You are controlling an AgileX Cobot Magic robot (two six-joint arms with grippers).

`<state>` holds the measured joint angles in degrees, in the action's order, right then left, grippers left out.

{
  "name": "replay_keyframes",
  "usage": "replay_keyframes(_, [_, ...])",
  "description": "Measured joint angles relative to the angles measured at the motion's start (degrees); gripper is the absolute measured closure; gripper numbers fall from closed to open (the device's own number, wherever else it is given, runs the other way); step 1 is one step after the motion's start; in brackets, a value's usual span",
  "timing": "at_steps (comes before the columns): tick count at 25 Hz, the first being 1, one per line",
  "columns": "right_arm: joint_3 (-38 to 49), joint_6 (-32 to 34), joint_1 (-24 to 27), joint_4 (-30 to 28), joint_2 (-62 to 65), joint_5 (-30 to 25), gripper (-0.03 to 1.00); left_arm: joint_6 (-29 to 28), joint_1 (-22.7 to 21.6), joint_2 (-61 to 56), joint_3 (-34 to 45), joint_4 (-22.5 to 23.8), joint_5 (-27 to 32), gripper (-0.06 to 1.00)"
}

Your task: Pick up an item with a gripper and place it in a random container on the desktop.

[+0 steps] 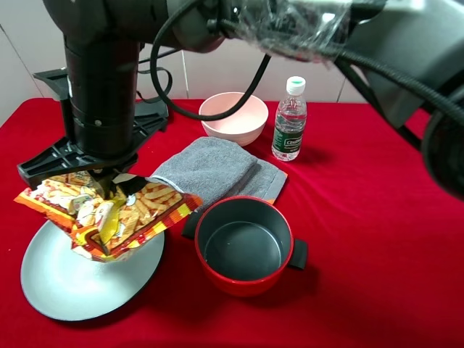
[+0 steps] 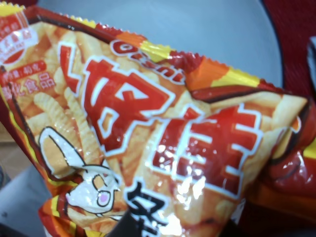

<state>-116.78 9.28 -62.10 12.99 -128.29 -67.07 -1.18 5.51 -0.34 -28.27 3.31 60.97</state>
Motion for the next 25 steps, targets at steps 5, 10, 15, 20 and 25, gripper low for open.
replay_keyframes(5, [-0.1, -1.1, -0.7, 1.2, -0.9, 3.9, 0.94, 0.0, 0.0, 0.0, 0.0, 0.0, 0.0, -0.01])
replay_keyframes(10, [-0.1, -1.4, -2.2, 1.6, -2.5, 7.1, 0.94, 0.0, 0.0, 0.0, 0.0, 0.0, 0.0, -0.01])
replay_keyframes(15, [-0.1, -1.7, -2.5, 1.6, -4.3, 9.9, 0.94, 0.0, 0.0, 0.0, 0.0, 0.0, 0.0, -0.01])
replay_keyframes(20, [-0.1, -1.7, -2.5, 1.6, -5.7, 13.1, 0.94, 0.0, 0.0, 0.0, 0.0, 0.0, 0.0, -0.01])
replay_keyframes(25, [-0.1, -1.7, -2.5, 1.6, -6.9, 14.2, 0.94, 0.0, 0.0, 0.0, 0.0, 0.0, 0.0, -0.01])
